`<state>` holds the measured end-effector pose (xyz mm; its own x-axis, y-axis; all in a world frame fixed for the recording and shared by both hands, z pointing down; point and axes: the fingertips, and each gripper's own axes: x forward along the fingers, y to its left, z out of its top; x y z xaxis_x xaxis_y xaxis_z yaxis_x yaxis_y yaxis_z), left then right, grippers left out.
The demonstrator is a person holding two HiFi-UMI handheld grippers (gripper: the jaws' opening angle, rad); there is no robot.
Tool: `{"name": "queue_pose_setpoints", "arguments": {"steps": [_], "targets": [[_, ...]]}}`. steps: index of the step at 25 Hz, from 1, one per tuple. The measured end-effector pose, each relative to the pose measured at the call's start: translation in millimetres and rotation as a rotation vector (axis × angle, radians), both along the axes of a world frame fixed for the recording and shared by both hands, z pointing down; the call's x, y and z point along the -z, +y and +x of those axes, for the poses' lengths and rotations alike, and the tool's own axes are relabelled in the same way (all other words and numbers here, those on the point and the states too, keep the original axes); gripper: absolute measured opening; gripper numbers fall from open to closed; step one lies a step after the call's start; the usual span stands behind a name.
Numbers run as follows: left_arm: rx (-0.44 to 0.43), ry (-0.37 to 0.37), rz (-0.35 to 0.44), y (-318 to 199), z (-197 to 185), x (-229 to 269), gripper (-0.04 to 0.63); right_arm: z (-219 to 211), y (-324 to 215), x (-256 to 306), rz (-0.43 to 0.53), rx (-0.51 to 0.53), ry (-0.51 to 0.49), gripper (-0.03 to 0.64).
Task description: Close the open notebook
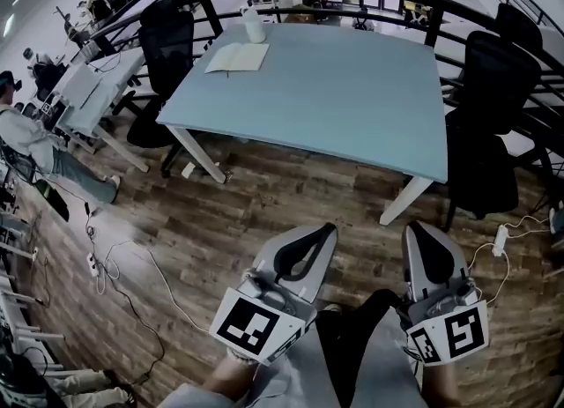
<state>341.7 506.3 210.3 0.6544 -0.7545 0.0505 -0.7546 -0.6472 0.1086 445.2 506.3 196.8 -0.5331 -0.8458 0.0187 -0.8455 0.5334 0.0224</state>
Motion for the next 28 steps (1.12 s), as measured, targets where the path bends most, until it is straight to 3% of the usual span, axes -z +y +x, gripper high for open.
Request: {"name": "queue_pose_setpoints", "arguments": {"steps": [3, 9, 17, 28], "targets": [[0.06, 0.002, 0.022, 0.1, -21.3, 1.7, 0.003, -17.5, -2.7, 1.1, 0.007, 0.047, 0.009, 0.002], [0.177, 0.013, -0.028, 5.2, -57.7, 2.7, 0.003, -56.4, -9.9, 6.6, 0.015, 0.155, 0.007, 0.002], [0.341, 0.013, -0.031, 2.6, -102.4, -0.9, 0.003, -105.4, -36.5, -1.4, -0.007, 0.32, -0.005, 0.002], [0.53, 0.004, -0.051, -57.4, -175.9, -10.6, 0.003, -190.2, -118.6, -20.6, -0.038, 0.511, 0.002, 0.002]]}}
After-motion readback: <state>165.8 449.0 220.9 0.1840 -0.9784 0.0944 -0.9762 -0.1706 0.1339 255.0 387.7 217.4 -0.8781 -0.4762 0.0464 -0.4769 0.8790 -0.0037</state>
